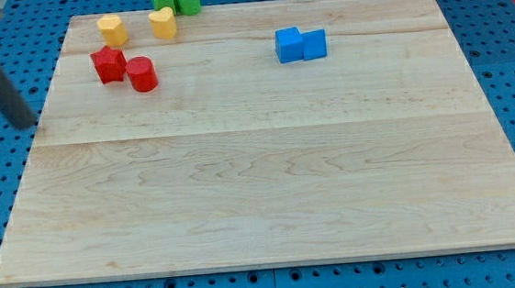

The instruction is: Push the yellow heart to the top of the red circle

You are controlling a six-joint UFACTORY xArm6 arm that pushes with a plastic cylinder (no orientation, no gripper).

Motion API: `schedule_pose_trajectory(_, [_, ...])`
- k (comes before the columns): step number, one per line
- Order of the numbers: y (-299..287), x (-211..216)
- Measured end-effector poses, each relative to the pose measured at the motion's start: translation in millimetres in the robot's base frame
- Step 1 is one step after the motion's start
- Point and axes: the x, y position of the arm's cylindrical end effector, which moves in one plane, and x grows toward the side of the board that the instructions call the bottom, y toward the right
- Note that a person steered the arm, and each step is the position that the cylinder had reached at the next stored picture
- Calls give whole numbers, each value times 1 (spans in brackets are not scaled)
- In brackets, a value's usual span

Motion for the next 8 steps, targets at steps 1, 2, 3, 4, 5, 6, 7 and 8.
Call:
schedule_pose_trajectory(1, [-3, -12])
schedule_pose_trajectory(2, [-4, -45])
schedule_pose_trajectory(3, [19, -164])
schedule_pose_trajectory(4, [25, -186])
schedule_pose_trajectory(5, [37, -187])
schedule_pose_trajectory(6, [58, -186])
schedule_pose_trajectory(7, [91, -187])
schedule_pose_trajectory(8, [127, -187])
